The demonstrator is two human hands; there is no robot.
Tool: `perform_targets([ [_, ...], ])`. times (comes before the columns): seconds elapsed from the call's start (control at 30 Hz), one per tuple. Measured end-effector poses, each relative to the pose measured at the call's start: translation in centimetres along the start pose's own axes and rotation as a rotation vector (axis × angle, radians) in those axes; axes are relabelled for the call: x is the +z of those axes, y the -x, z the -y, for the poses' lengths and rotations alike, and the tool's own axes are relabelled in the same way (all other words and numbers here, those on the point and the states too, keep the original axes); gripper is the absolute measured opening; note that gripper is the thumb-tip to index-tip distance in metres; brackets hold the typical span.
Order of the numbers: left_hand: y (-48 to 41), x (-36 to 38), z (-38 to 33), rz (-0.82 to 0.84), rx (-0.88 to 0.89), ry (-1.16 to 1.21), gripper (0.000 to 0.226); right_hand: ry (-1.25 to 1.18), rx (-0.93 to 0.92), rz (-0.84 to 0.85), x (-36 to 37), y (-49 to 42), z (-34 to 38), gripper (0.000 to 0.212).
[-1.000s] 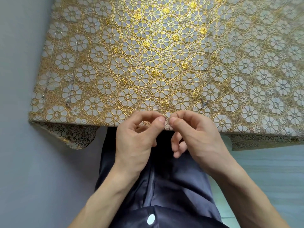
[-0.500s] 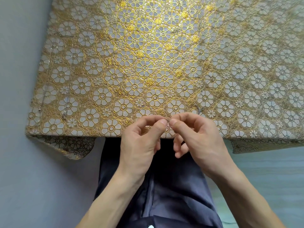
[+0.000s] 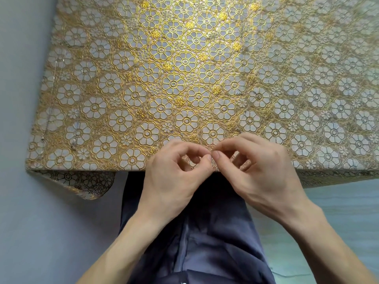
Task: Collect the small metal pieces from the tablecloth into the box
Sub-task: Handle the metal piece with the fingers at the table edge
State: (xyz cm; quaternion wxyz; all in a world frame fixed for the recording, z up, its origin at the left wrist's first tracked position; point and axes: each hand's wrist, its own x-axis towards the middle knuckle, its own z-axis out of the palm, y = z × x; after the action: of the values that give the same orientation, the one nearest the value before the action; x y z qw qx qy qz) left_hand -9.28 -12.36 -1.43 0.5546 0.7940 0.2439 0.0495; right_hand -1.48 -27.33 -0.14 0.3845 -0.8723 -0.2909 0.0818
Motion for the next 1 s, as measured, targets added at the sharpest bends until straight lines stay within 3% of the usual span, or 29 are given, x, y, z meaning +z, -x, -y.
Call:
perform_targets([
  [0.2, -0.4, -0.4, 0.2, 0.031, 0.068, -0.222, 0.013, 0.209, -0.108, 0.108, -0.1, -0.3, 0.0, 0.021],
  [0.43, -0.5, -0.3, 0.0, 0.038, 0.015, -0.183, 0.006, 0.36, -0.114, 0.139, 0.8, -0.2, 0.5, 0.029],
  [0.7, -1.3, -1.2, 0.4, 0.14, 0.106, -0.198, 0.014, -0.116, 0.097, 0.31, 0.6, -0.1, -1.1, 0.012],
  [0.87, -2.1, -1.9, 0.4, 0.221, 0.222, -0.263, 0.02, -0.378, 0.323, 0.44, 0.4, -0.3, -0.7, 0.016],
  [1.0, -2.2, -2.1, 0.5, 0.192, 0.236, -0.248, 0.008, -0.53, 0.434, 0.442, 0.2, -0.7, -0.8, 0.019],
])
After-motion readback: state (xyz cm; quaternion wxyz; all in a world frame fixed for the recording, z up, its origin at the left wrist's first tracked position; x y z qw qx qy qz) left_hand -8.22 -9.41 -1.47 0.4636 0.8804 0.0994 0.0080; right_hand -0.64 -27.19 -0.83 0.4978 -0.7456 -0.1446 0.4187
